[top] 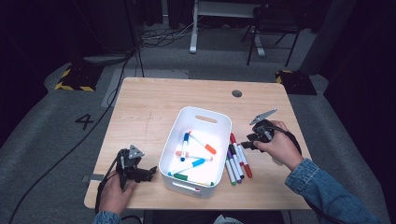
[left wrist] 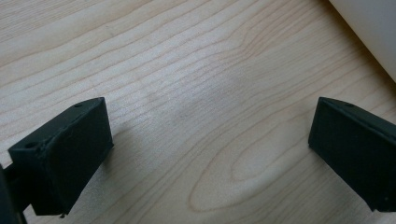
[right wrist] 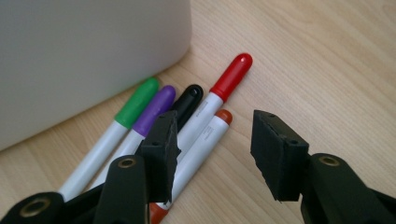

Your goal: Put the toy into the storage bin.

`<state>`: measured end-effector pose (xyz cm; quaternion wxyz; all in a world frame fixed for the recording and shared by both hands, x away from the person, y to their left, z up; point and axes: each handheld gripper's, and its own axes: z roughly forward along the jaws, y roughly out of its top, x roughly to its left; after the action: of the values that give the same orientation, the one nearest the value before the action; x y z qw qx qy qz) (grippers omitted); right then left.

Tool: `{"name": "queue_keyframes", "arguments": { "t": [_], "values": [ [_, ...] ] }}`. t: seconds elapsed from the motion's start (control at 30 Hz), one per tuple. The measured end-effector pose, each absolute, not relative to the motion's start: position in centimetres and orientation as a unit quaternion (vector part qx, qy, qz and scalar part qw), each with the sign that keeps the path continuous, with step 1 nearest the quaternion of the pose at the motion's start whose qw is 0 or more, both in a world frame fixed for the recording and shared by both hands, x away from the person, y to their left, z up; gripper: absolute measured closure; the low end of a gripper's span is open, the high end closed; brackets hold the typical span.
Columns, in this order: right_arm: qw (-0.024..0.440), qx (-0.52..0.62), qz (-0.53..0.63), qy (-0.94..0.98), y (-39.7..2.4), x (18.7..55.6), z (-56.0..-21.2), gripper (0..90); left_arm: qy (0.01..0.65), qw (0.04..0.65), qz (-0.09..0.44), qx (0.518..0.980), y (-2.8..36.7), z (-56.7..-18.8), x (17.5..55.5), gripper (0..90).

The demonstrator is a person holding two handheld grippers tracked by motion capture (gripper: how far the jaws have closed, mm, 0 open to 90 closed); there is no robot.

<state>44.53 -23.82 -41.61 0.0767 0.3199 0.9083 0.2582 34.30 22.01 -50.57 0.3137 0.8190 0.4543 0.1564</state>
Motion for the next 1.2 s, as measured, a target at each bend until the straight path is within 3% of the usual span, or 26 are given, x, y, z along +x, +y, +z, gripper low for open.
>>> {"name": "queue_keyframes", "arguments": {
  "t": [0.43,0.77,1.0,1.2],
  "values": [
    [0.048,0.335,0.236,0.911,-23.7,44.3,-45.6,52.1,0.454,0.314,0.157,0.819,22.0,-50.6,34.3,0.0],
    [0.053,0.344,0.221,0.911,-24.4,44.2,-47.0,53.2,0.454,0.314,0.156,0.819,22.0,-50.6,34.3,0.0],
    [0.084,0.358,0.201,0.908,-25.2,43.9,-46.9,69.2,0.454,0.314,0.156,0.819,22.0,-50.6,34.3,0.0],
    [0.079,0.38,0.197,0.9,-25.4,43.9,-46.8,76.3,0.454,0.313,0.158,0.819,22.0,-50.6,34.3,0.0]
  ]
}}
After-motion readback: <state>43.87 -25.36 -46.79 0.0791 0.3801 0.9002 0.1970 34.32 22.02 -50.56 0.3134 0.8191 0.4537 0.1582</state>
